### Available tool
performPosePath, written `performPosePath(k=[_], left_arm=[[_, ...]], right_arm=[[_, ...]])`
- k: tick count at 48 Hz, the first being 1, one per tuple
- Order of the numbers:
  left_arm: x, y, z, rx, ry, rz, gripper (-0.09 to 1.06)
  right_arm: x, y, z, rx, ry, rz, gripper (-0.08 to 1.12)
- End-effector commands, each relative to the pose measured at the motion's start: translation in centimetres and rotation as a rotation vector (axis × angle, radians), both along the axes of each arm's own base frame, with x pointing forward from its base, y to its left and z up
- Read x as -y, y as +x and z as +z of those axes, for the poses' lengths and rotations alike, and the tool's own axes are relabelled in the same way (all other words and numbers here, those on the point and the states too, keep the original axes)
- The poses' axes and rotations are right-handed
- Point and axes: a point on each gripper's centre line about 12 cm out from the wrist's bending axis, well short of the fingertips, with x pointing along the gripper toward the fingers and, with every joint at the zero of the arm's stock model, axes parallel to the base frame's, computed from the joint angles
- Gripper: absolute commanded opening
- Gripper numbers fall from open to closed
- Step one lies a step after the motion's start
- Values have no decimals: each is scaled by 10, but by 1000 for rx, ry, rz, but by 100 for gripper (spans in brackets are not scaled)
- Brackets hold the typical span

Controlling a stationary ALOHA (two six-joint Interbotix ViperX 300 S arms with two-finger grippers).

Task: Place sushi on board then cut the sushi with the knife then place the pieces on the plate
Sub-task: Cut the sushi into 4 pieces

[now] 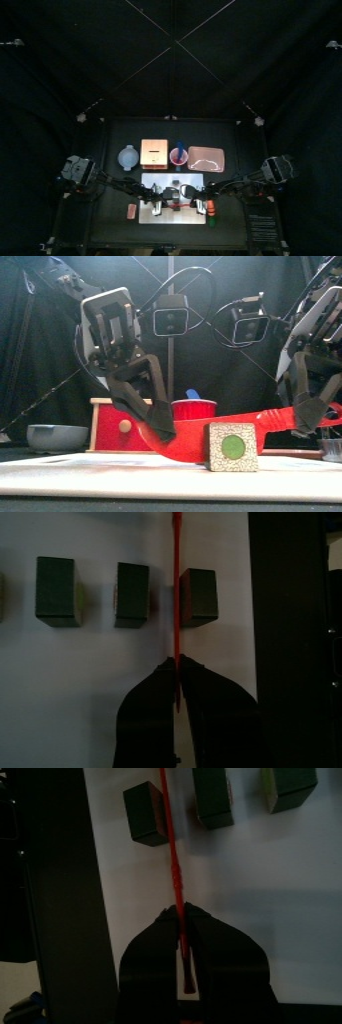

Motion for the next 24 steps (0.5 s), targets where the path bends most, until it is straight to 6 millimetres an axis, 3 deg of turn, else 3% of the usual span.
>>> performPosePath(k=[1, 11, 24], left_arm=[[6, 3, 12, 27, -17, -5, 40], [4, 5, 23, 54, -21, -2, 40], [1, 1, 65, 172, 39, -72, 40]], right_arm=[[-5, 1, 8, 19, 15, 7, 33], [-4, 2, 18, 48, 20, 8, 33], [2, 2, 62, 186, 23, 22, 33]])
